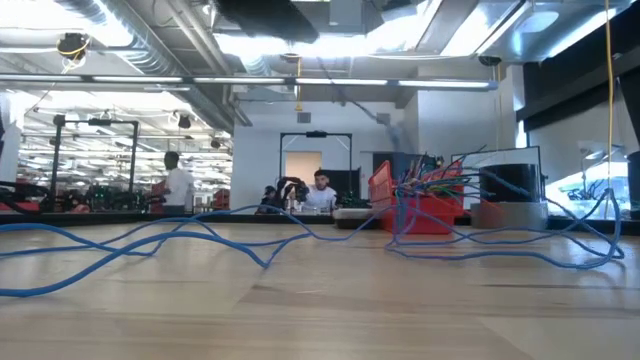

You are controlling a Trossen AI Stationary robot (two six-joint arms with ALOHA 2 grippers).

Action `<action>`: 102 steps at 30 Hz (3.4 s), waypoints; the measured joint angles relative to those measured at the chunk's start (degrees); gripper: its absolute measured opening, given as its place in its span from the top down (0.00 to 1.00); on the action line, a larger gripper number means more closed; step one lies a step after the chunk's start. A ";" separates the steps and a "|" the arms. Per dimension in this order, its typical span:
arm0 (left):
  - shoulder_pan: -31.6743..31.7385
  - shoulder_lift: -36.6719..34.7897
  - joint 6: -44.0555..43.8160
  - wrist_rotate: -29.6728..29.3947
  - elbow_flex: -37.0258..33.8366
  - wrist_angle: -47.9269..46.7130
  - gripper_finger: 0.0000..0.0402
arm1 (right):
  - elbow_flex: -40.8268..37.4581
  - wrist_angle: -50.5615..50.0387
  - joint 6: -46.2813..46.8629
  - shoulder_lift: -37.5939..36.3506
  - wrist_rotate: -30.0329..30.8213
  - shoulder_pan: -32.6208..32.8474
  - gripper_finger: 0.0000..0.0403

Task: Coil cords
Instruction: Coil the blue wire into the black spool

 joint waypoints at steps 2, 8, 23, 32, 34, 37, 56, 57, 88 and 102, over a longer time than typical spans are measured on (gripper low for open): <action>-1.19 -1.06 -0.84 -0.54 0.00 -0.57 0.99 | 0.78 -5.73 3.13 0.00 -0.13 -0.22 0.98; -3.41 -1.33 0.08 -5.87 -0.04 -2.67 0.99 | 2.53 -15.16 8.58 0.00 -1.69 -0.92 0.98; -5.22 -3.57 -6.66 -6.56 -0.09 2.36 0.99 | 2.97 -27.87 17.64 2.39 -2.56 -7.66 0.98; -5.35 -0.06 -5.68 -5.53 -0.07 10.74 0.99 | 3.39 -19.88 18.82 8.85 -4.84 -13.53 0.98; -5.19 0.92 -5.56 -5.44 -0.07 12.99 0.99 | 4.10 -19.16 20.71 9.46 -4.84 -14.28 0.98; -4.74 2.29 -4.62 -5.27 -0.09 16.46 0.98 | 4.93 -19.01 23.27 9.68 -5.66 -14.82 0.98; 0.07 7.57 -4.19 -1.83 -0.02 21.12 0.98 | 5.55 -7.53 26.72 6.21 -6.19 -14.75 0.98; 0.07 7.57 -4.00 -1.98 -0.02 21.28 0.98 | 5.55 -7.38 26.42 5.19 -5.97 -14.75 0.98; 0.94 7.57 -1.31 0.09 -0.33 16.82 0.91 | 9.25 -8.77 12.89 -5.57 -2.89 -4.55 0.98; 0.28 11.26 4.27 10.09 -0.33 21.95 0.65 | 9.18 -11.58 12.98 -3.45 1.40 -5.76 0.98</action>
